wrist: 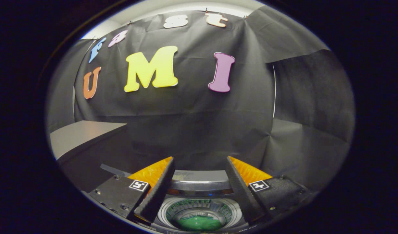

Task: Put the clothes into the washing machine and then close the washing machine lid.

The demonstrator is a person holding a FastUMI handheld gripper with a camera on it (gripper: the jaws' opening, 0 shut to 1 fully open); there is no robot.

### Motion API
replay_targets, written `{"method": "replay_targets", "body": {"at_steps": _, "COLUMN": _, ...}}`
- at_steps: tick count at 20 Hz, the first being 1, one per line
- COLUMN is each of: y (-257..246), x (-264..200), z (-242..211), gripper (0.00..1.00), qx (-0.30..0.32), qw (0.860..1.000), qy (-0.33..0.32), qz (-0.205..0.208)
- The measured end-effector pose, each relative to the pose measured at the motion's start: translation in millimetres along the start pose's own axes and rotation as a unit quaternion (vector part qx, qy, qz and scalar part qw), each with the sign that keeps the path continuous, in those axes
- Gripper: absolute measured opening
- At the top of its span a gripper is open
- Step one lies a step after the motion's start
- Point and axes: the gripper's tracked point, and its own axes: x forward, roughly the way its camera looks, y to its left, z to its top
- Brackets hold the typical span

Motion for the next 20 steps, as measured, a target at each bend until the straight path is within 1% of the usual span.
{"method": "replay_targets", "body": {"at_steps": 7, "y": 6, "x": -9, "z": -36, "gripper": 0.98, "qx": -0.022, "qw": 0.999, "qy": 0.042, "qz": 0.016}}
{"method": "replay_targets", "body": {"at_steps": 11, "y": 11, "x": -28, "z": -52, "gripper": 0.98, "qx": -0.022, "qw": 0.998, "qy": 0.057, "qz": 0.028}}
{"method": "replay_targets", "body": {"at_steps": 15, "y": 19, "x": -71, "z": -69, "gripper": 0.98, "qx": -0.019, "qw": 0.997, "qy": 0.065, "qz": 0.042}}
{"method": "replay_targets", "body": {"at_steps": 18, "y": 20, "x": -121, "z": -80, "gripper": 0.98, "qx": -0.023, "qw": 0.996, "qy": 0.064, "qz": 0.048}}
{"method": "replay_targets", "body": {"at_steps": 20, "y": 23, "x": -162, "z": -88, "gripper": 0.98, "qx": -0.022, "qw": 0.997, "qy": 0.063, "qz": 0.049}}
